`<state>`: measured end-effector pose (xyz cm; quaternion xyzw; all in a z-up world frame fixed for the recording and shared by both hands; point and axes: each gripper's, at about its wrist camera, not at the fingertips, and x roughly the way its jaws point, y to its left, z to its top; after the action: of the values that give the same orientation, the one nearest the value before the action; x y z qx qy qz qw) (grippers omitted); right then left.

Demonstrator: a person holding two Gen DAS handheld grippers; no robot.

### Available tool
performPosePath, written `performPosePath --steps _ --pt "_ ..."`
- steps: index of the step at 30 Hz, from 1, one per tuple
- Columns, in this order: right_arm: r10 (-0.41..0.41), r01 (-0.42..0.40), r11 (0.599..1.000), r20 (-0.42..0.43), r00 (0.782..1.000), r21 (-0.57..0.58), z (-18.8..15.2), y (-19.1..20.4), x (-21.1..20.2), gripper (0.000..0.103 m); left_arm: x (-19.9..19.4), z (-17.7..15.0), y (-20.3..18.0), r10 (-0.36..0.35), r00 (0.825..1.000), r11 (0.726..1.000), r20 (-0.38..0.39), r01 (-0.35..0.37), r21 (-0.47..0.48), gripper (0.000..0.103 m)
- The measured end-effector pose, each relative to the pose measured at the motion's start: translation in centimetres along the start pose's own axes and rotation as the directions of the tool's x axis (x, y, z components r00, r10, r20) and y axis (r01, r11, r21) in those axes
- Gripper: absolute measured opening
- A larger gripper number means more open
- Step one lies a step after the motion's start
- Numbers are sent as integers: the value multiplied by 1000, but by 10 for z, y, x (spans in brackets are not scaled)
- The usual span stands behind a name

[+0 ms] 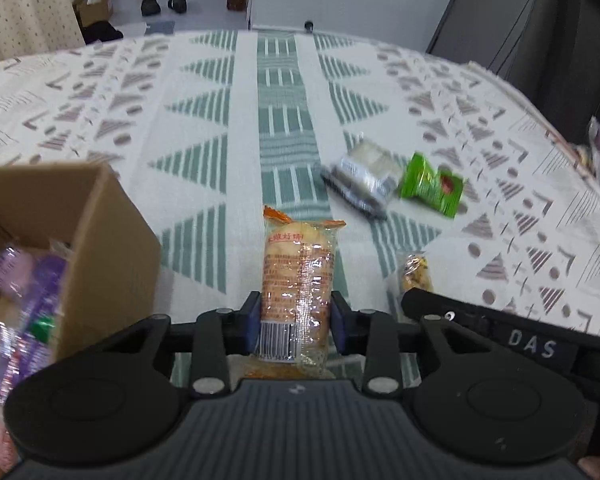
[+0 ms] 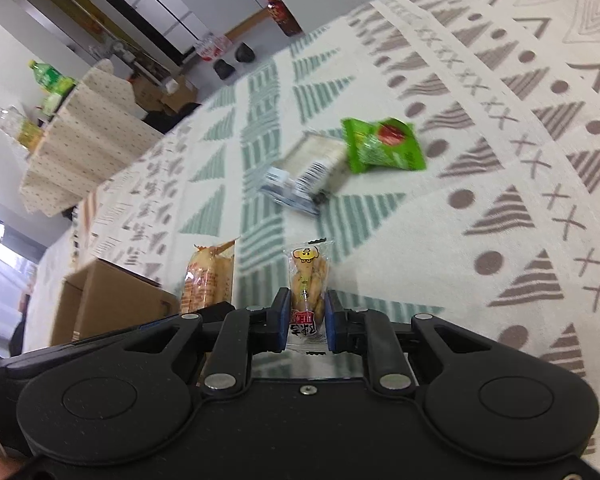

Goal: Organize snacks
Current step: 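Carry both snacks over the cardboard box and open the left gripper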

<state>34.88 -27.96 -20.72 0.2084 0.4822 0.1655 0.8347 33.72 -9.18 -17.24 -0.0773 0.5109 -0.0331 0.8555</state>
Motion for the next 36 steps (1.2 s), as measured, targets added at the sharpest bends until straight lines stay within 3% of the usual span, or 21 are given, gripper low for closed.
performPosePath --steps 9,22,36 --pt "77 -76 997 49 996 -22 2 34 -14 18 -53 16 20 -3 997 999 83 6 -39 34" --pt "100 -92 992 90 991 -90 -7 102 -45 18 -136 19 78 18 989 995 147 -4 -95 34" --pt "95 -83 988 86 992 -131 -19 173 -59 18 -168 16 146 22 990 985 143 3 -174 34"
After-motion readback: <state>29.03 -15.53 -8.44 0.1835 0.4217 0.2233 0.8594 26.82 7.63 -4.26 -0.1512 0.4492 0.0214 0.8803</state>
